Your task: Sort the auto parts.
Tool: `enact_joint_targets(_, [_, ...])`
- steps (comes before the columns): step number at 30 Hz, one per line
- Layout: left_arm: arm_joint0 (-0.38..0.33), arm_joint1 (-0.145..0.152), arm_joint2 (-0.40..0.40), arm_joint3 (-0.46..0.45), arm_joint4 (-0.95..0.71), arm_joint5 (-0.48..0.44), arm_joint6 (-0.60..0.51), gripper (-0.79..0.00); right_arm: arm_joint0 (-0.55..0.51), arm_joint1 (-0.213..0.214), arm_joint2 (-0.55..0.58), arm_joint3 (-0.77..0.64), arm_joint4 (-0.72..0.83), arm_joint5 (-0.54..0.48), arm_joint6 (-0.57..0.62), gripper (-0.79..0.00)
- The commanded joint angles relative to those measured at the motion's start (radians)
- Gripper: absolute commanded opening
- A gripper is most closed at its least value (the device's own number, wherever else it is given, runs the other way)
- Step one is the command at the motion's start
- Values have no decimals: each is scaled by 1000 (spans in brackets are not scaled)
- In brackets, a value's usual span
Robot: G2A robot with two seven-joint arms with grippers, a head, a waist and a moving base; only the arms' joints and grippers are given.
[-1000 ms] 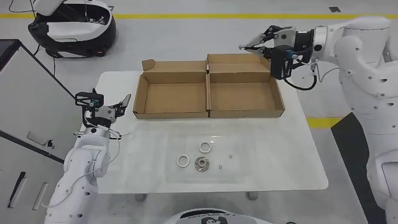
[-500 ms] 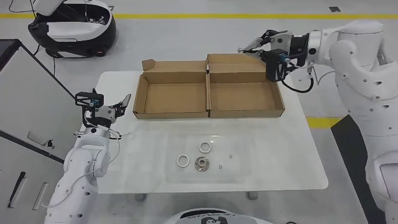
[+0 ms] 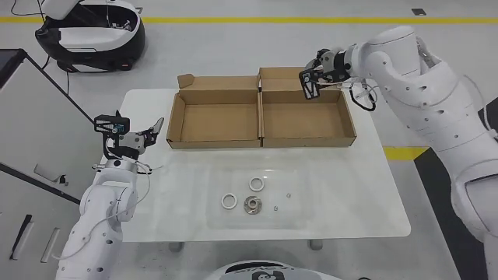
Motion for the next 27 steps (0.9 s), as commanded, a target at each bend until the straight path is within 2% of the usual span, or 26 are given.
enact_joint_targets(1, [0, 0, 0, 0, 0, 0, 0, 0, 54, -16, -79, 29, 36, 0, 56, -785])
enact_joint_targets(8, [0, 0, 0, 0, 0, 0, 0, 0, 198, -86, -306, 132, 155, 0, 143, -785])
enact_joint_targets(15, [0, 0, 0, 0, 0, 0, 0, 0, 279, -171, -509, 248, 265, 0, 185, -785])
enact_joint_targets(27, [0, 0, 0, 0, 0, 0, 0, 0, 210, -290, -509, 493, 304, 0, 276, -785])
